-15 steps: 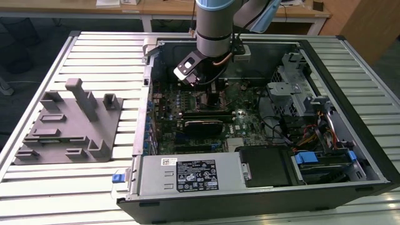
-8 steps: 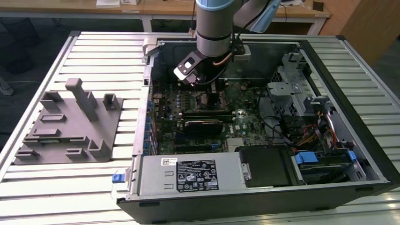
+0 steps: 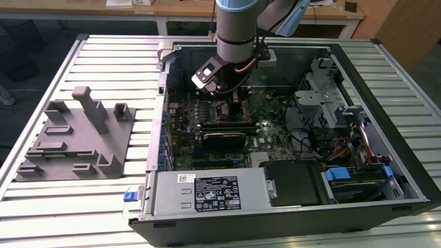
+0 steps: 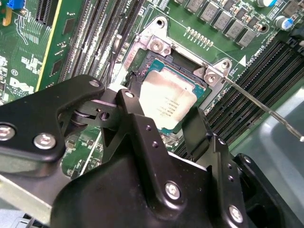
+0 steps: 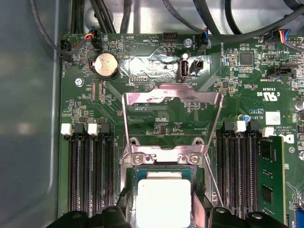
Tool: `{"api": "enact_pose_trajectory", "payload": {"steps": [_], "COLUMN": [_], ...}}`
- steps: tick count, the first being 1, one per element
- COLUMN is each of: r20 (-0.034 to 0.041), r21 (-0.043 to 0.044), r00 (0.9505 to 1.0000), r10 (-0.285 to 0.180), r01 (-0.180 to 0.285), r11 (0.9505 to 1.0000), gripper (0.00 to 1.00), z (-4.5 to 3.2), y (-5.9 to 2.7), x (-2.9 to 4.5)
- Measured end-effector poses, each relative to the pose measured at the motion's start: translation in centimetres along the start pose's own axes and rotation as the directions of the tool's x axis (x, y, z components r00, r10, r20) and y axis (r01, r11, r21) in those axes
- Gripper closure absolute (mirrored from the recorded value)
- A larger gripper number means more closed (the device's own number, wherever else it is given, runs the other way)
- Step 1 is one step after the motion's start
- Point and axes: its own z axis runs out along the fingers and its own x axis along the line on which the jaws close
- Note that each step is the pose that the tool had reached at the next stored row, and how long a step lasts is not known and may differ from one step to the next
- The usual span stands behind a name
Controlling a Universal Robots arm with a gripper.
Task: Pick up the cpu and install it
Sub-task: 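Place the cpu into insertion slot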
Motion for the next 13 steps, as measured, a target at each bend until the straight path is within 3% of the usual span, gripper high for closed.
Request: {"api": "enact_pose_trajectory", "payload": {"steps": [13], "r20": [-0.0008], "r21": [-0.0001], "r00": [1.0000], "r10": [0.000], "r01": [0.000], "r11": [1.0000], "gripper": [0.38], "z": [-0.27], "y": [0.01], "x": [0.00]}}
